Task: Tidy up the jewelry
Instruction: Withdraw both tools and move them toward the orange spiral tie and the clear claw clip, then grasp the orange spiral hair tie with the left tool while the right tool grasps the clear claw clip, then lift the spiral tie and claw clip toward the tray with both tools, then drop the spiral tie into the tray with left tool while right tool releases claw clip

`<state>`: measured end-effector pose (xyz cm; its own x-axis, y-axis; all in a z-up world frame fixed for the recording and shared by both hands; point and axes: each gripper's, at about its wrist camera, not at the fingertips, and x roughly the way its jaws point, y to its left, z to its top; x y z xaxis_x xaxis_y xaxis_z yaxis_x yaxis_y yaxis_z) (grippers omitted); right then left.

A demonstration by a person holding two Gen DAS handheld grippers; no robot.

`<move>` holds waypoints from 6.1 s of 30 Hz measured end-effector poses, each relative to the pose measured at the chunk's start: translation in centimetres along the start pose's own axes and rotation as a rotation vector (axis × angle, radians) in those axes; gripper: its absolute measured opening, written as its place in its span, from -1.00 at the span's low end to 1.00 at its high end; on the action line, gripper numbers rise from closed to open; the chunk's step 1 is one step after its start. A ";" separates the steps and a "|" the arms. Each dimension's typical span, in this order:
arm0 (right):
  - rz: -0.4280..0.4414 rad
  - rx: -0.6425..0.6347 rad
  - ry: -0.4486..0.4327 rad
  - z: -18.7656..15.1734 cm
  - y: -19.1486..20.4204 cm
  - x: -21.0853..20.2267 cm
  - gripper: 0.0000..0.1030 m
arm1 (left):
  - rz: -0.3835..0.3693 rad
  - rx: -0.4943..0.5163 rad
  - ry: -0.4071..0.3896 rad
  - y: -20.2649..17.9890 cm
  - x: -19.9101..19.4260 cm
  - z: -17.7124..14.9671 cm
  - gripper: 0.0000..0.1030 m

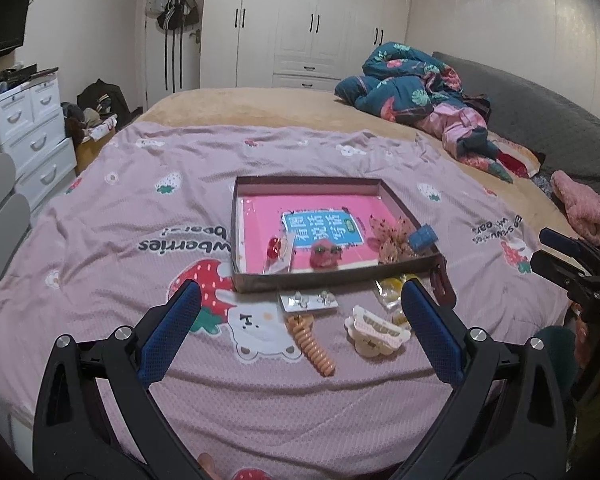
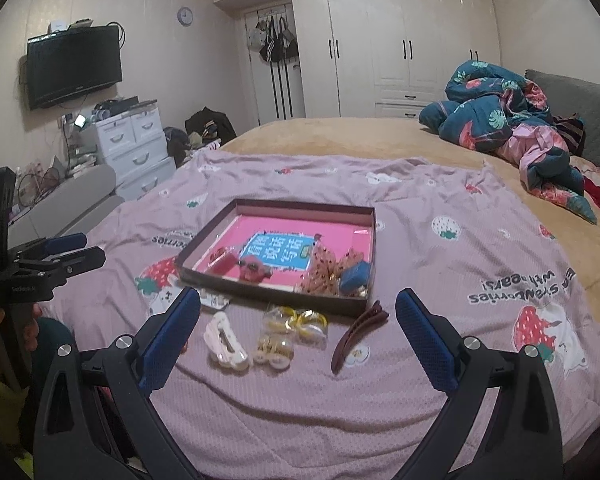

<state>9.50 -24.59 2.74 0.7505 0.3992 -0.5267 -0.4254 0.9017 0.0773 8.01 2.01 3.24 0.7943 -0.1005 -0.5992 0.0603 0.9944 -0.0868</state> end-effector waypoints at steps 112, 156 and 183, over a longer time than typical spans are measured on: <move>0.152 -0.028 0.115 0.6 3.4 7.7 -0.10 | -0.017 -0.144 0.038 4.4 4.3 0.7 -0.77; 0.062 0.000 0.169 4.9 0.0 19.7 -0.10 | -0.022 -0.086 0.129 4.4 20.1 7.2 -0.77; 0.069 0.020 0.274 1.2 1.0 22.4 0.17 | -0.008 -0.099 0.180 4.8 21.7 6.1 -0.77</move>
<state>26.49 -14.52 -8.02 0.5545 0.4023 -0.7285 -0.4588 0.8781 0.1357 29.23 4.77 -5.37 0.6727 -0.1212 -0.7299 -0.0005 0.9864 -0.1642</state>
